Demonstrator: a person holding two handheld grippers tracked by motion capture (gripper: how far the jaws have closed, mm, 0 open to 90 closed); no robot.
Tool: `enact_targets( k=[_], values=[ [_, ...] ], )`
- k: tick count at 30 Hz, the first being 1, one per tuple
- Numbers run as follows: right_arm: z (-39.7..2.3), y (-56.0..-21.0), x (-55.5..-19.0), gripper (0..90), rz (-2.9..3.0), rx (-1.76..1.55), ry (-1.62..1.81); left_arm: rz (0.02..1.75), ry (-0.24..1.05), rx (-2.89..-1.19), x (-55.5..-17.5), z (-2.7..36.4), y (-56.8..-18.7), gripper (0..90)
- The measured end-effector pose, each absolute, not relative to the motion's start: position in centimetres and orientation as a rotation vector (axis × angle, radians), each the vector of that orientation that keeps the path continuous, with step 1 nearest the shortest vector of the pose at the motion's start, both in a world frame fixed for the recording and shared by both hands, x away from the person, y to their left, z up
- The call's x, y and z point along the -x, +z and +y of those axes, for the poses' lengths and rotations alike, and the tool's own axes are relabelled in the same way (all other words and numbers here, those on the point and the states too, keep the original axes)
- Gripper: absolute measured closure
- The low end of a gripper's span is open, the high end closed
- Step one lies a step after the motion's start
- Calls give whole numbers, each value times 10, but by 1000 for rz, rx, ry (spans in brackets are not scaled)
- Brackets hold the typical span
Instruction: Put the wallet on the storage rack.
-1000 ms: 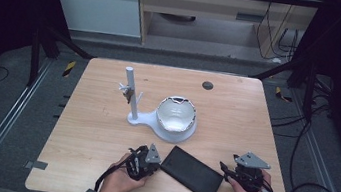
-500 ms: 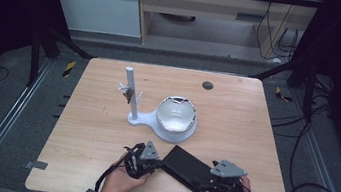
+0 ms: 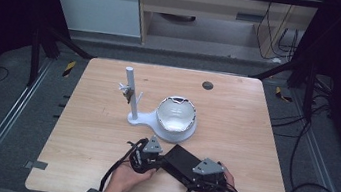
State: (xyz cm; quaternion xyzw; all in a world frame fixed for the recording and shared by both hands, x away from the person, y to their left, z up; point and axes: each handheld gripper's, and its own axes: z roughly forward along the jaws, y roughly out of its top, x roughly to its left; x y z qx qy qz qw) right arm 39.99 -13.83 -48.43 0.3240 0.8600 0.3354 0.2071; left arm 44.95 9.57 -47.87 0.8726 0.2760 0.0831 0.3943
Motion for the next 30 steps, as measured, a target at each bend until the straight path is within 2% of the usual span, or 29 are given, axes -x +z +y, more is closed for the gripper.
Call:
enact_targets(
  k=[13, 30],
  values=[
    [-132, -480, -408, 194, 2420, -950, 835, 644, 203, -2311, -459, 81, -461, 805],
    [-127, -476, -416, 262, 2443, -942, 720, 642, 206, -2274, -460, 75, -454, 807]
  ],
)
